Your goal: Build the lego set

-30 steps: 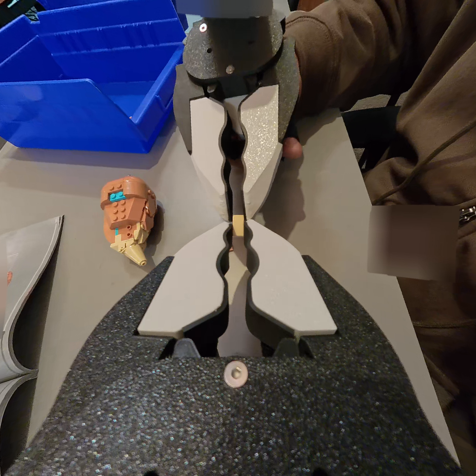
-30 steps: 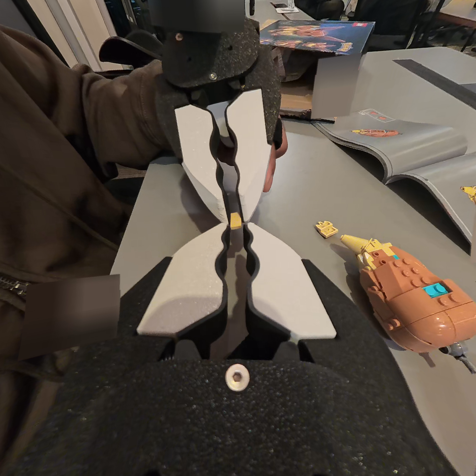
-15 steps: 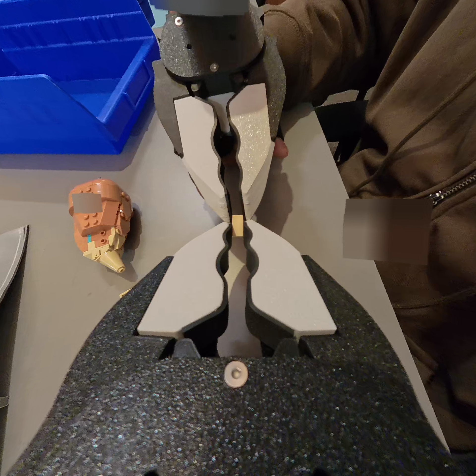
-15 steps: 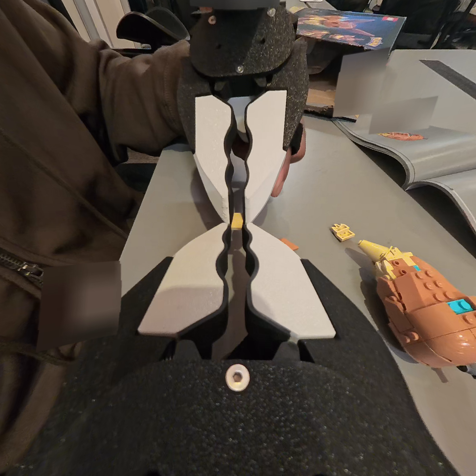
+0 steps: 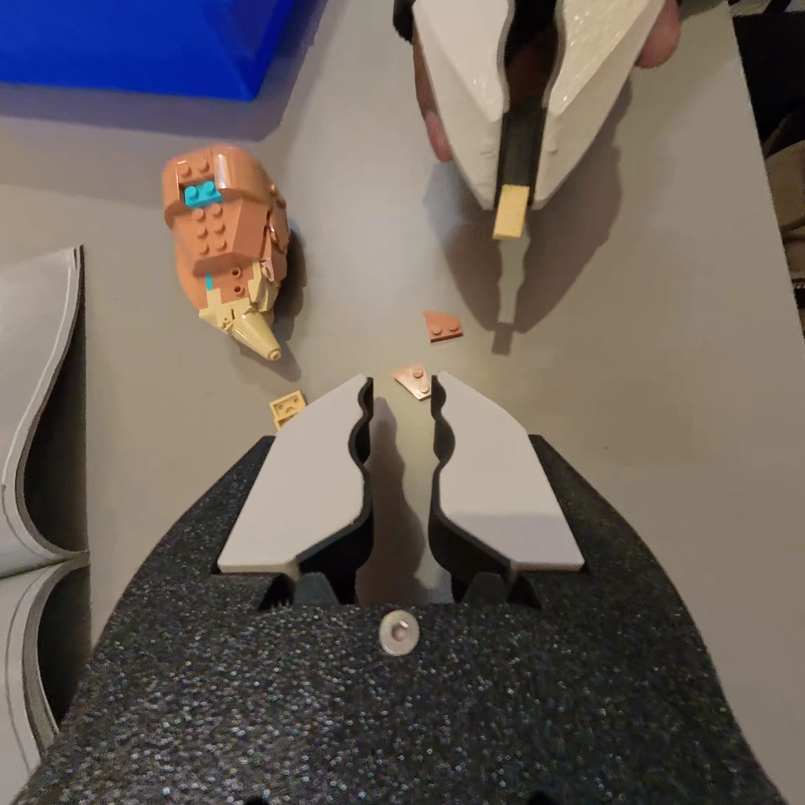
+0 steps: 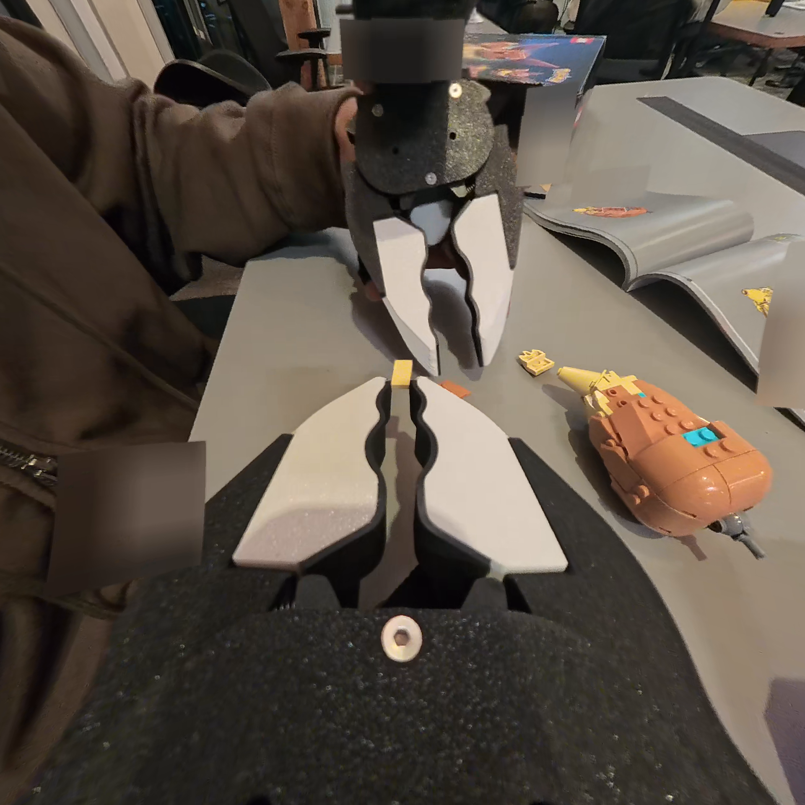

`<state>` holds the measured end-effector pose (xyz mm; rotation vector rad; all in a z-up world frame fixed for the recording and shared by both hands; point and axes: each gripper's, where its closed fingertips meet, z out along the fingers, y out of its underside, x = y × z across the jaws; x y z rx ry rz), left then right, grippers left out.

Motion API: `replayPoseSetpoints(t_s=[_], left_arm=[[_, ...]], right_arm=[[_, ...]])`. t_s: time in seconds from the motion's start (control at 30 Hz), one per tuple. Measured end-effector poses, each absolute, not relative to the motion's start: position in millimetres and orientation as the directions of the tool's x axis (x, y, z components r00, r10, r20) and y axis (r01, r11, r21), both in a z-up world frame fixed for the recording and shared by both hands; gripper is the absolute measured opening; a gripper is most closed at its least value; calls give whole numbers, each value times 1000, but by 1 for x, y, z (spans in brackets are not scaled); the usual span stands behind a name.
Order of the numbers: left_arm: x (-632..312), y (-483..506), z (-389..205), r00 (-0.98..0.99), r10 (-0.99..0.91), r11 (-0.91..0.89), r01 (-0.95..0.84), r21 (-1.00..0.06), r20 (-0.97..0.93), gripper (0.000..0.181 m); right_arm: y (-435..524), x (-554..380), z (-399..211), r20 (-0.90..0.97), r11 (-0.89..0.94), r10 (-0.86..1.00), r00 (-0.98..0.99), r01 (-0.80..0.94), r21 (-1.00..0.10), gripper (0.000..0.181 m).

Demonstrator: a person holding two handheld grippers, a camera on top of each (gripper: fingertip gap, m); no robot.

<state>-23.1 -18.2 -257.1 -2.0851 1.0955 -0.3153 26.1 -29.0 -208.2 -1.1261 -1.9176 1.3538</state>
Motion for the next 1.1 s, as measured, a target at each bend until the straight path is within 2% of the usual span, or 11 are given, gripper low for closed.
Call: replayPoseSetpoints(t_s=[0.03, 0.4, 0.8, 0.97, 1.1], left_arm=[[-23, -17, -259, 586, -802, -346, -617, -707, -119, 25], [-22, -19, -262, 327, -936, -152, -705, -693, -128, 25], [-19, -21, -270, 143, -990, -106, -723, -682, 3, 23], [-18, -22, -270, 107, -994, -96, -712, -696, 28, 18], [-21, -24, -270, 92, -996, -78, -736, -672, 14, 20]], right_arm=[[-29, 27, -209, -42, 150, 858, -512, 327, -933, 8], [-29, 32, -212, -71, 136, 842, -535, 337, -931, 8], [-31, 34, -211, -91, 125, 828, -553, 342, -931, 8], [-31, 34, -211, -92, 126, 828, -553, 343, -931, 8], [-30, 34, -211, -103, 115, 827, -553, 346, -931, 8]])
